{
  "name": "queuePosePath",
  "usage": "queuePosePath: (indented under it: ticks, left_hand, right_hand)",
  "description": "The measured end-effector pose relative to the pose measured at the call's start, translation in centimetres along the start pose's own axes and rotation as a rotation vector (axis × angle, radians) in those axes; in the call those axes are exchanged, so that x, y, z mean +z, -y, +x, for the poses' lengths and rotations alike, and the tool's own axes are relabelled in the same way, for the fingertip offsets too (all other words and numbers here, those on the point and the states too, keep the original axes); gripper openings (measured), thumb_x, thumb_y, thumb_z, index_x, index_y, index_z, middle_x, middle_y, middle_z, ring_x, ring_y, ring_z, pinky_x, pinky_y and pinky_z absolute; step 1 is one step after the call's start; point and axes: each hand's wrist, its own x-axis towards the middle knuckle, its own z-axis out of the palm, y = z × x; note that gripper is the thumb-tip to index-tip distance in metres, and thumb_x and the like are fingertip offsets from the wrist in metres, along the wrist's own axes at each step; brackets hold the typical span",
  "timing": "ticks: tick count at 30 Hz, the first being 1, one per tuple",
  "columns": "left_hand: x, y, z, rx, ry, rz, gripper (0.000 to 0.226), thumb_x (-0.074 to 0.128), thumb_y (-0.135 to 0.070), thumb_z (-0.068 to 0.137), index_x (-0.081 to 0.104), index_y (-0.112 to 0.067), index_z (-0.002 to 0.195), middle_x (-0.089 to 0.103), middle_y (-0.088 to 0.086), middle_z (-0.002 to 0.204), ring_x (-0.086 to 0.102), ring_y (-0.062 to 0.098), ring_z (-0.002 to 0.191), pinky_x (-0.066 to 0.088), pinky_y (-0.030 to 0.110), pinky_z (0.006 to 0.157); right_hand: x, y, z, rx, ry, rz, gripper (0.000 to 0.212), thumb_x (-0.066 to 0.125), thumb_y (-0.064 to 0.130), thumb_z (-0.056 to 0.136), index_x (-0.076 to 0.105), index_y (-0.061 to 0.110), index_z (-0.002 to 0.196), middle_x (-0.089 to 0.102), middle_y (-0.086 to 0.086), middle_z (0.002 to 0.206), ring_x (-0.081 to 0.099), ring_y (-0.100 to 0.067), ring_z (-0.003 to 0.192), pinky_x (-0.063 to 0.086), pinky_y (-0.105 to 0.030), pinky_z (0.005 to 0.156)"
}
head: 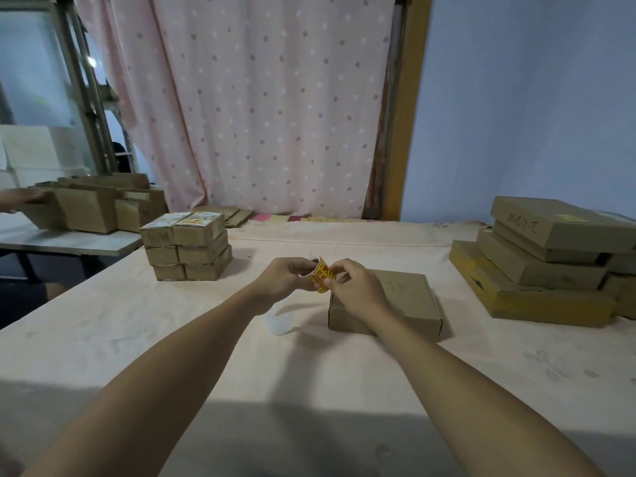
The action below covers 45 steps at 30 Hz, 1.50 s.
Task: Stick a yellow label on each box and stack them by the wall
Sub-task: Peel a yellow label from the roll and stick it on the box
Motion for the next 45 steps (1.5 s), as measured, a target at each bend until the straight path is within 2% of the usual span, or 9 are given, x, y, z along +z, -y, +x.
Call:
queuePosePath:
  ticks: [5, 12, 16, 24, 27, 31, 34, 41, 45]
  left_hand:
    - [0.8, 1.3, 0.8, 0.112, -0.164, 0.263, 0.017, 0.083, -0.008, 0.073, 0.08, -0.021, 0.083, 0.075, -0.002, 0.088, 0.064, 0.021, 0.088, 0.051, 0.04, 0.084]
    - [1.7, 2.1, 1.1, 0.188, -0.277, 0.406, 0.011, 0.079, -0.016, 0.074, 0.076, -0.009, 0.083, 0.068, 0.015, 0.08, 0.043, 0.014, 0.069, 0.045, 0.036, 0.065]
    - [1.8, 2.0, 0.9, 0.193, -0.282, 0.403, 0.016, 0.083, -0.021, 0.076, 0.075, -0.008, 0.08, 0.064, 0.013, 0.075, 0.039, 0.012, 0.064, 0.037, 0.028, 0.06]
    - [0.9, 2.7, 0.5, 0.1, -0.292, 0.538, 0.012, 0.078, -0.014, 0.075, 0.077, -0.013, 0.087, 0.072, 0.006, 0.083, 0.057, 0.023, 0.078, 0.052, 0.043, 0.077]
    - [0.5, 3.3, 0.1, 0.058, -0.301, 0.626, 0.018, 0.073, -0.013, 0.078, 0.077, -0.01, 0.095, 0.072, 0.003, 0.088, 0.063, 0.027, 0.087, 0.053, 0.041, 0.079]
    - [0.1, 4.9, -0.2, 0.008, -0.278, 0.777, 0.021, 0.06, -0.022, 0.073, 0.072, -0.012, 0.086, 0.054, -0.004, 0.076, 0.046, 0.02, 0.073, 0.053, 0.042, 0.07]
    - [0.6, 5.8, -0.4, -0.006, -0.234, 0.873, 0.018, 0.056, -0.016, 0.07, 0.069, -0.013, 0.081, 0.056, 0.008, 0.071, 0.044, 0.023, 0.073, 0.043, 0.036, 0.06]
    - [1.7, 6.6, -0.8, -0.054, -0.143, 1.014, 0.026, 0.067, -0.018, 0.08, 0.074, -0.021, 0.105, 0.06, 0.01, 0.094, 0.046, 0.022, 0.083, 0.047, 0.034, 0.075]
    - [1.4, 6.5, -0.6, -0.038, -0.158, 1.046, 0.016, 0.069, -0.026, 0.069, 0.064, -0.011, 0.073, 0.062, 0.008, 0.069, 0.046, 0.022, 0.085, 0.041, 0.035, 0.065]
  right_hand:
    - [0.3, -0.6, -0.2, 0.05, 0.046, 0.049, 0.028, 0.07, 0.04, 0.087, 0.067, 0.03, 0.113, 0.067, 0.01, 0.112, 0.062, -0.01, 0.094, 0.053, -0.036, 0.087]
    - [-0.3, 0.4, -1.0, 0.024, 0.06, 0.03, 0.041, 0.072, 0.056, 0.082, 0.061, 0.03, 0.112, 0.065, 0.017, 0.103, 0.061, -0.011, 0.092, 0.052, -0.034, 0.08]
    - [-0.4, 0.3, -0.9, 0.011, 0.024, -0.005, 0.024, 0.065, 0.053, 0.09, 0.06, 0.031, 0.098, 0.068, 0.014, 0.096, 0.064, -0.012, 0.091, 0.054, -0.035, 0.077]
    - [-0.6, -0.4, -0.8, 0.05, -0.081, -0.08, 0.014, 0.061, 0.032, 0.095, 0.073, 0.025, 0.099, 0.066, 0.008, 0.098, 0.059, -0.015, 0.087, 0.042, -0.024, 0.061]
    - [-1.0, -1.1, -0.7, 0.143, -0.126, -0.033, 0.013, 0.061, 0.026, 0.09, 0.073, 0.029, 0.095, 0.065, 0.009, 0.087, 0.058, -0.017, 0.082, 0.037, -0.023, 0.056]
    - [-1.1, -2.2, -0.7, 0.224, -0.142, 0.146, 0.015, 0.064, 0.018, 0.084, 0.07, 0.032, 0.082, 0.067, 0.009, 0.075, 0.064, -0.019, 0.081, 0.051, -0.032, 0.068]
    - [-1.1, -2.8, -0.8, 0.229, -0.14, 0.218, 0.014, 0.071, 0.018, 0.083, 0.072, 0.031, 0.077, 0.072, 0.011, 0.08, 0.068, -0.012, 0.085, 0.056, -0.033, 0.076]
    - [-1.8, -4.1, -1.2, 0.261, -0.112, 0.286, 0.006, 0.07, 0.028, 0.085, 0.076, 0.029, 0.083, 0.073, 0.014, 0.085, 0.066, -0.006, 0.088, 0.055, -0.033, 0.077]
    - [-2.1, -4.6, -1.2, 0.283, -0.107, 0.274, 0.003, 0.072, 0.025, 0.085, 0.073, 0.027, 0.083, 0.073, 0.012, 0.086, 0.067, -0.009, 0.089, 0.055, -0.032, 0.075]
